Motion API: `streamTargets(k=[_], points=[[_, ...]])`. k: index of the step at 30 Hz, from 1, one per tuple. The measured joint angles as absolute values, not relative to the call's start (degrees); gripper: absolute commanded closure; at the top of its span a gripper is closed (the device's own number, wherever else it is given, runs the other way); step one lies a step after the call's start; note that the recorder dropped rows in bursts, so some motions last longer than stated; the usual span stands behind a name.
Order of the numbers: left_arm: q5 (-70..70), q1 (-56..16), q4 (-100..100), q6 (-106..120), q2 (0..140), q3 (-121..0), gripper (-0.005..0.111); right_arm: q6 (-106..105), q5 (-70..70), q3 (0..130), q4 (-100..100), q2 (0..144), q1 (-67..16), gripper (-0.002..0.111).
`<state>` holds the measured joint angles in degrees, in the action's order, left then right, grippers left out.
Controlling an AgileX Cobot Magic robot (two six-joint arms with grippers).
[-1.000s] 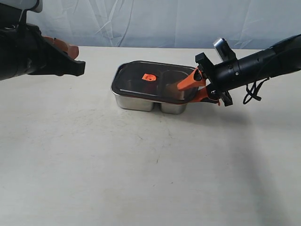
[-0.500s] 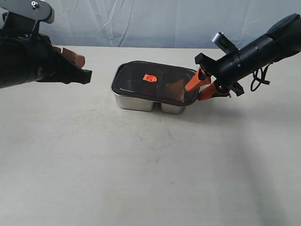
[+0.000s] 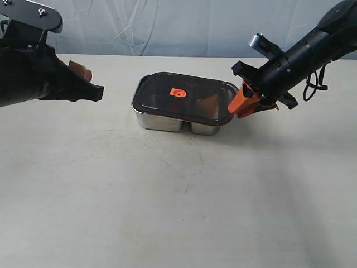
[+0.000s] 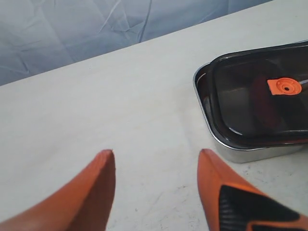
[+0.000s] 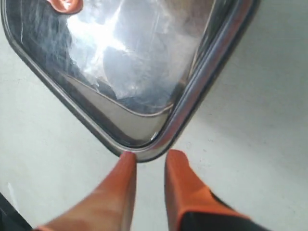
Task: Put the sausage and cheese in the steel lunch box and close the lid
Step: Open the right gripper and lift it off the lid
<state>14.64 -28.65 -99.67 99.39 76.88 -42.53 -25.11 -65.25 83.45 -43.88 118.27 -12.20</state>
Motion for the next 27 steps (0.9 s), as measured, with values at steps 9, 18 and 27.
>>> streamTargets(k=[9, 18, 27], points=[[14.8, -28.6, -99.7, 99.4, 76.9, -42.5, 0.059, -19.2, -62.1, 83.5, -33.4, 112.6, -12.2, 0.098], [11.6, -28.6, -97.7, 99.4, 81.3, -42.5, 0.088, -12.8, -51.1, 83.5, -28.9, 115.4, -12.2, 0.109], [13.3, -28.6, -96.1, 99.4, 82.7, -42.5, 0.088, -13.1, -46.9, 83.5, -31.6, 118.6, -12.2, 0.109]])
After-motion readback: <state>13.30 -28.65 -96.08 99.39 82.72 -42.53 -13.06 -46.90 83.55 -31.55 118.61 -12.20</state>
